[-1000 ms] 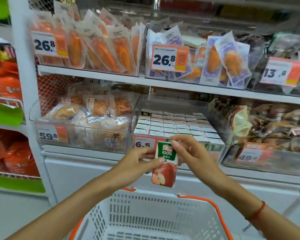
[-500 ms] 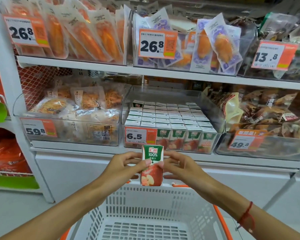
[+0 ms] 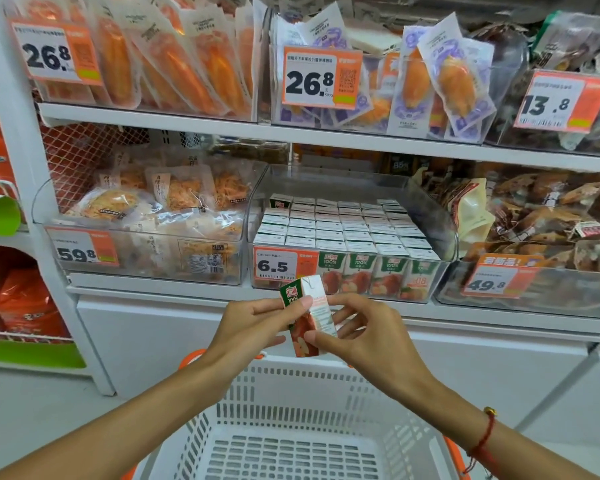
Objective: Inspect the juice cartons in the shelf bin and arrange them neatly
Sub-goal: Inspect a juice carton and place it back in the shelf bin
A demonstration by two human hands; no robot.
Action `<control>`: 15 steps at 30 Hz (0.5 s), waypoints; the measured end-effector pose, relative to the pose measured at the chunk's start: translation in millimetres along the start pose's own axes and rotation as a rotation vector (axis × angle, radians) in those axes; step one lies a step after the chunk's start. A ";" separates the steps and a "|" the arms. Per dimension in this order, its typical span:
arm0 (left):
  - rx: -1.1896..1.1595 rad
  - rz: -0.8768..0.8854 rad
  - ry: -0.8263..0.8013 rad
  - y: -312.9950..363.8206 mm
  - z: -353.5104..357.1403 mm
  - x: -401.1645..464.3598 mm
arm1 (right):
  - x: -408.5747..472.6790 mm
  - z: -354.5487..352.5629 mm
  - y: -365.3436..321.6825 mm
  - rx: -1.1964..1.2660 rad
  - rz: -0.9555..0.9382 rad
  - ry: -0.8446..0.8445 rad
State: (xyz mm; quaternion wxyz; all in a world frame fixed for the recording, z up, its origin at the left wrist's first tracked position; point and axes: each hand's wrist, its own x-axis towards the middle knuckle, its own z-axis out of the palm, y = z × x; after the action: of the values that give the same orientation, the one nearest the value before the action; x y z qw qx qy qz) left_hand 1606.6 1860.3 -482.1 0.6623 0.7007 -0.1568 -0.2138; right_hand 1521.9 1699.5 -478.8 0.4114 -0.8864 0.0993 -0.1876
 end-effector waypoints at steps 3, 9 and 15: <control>0.059 -0.010 0.008 2.4 -2.8 -0.5 | 0.0 -1.8 -0.6 0.038 -0.002 -0.064; 0.135 -0.006 -0.181 9.6 -13.5 -1.2 | 6.2 -12.3 0.7 0.283 0.028 -0.096; 0.116 0.012 -0.221 13.0 -5.6 -1.7 | 9.5 -21.5 4.8 0.453 0.218 -0.399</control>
State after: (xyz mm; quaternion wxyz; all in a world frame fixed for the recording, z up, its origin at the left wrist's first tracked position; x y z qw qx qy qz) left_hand 1608.7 1865.0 -468.8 0.6005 0.7091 -0.2453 -0.2764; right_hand 1521.5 1678.4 -467.4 0.6273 -0.7757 0.0666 0.0177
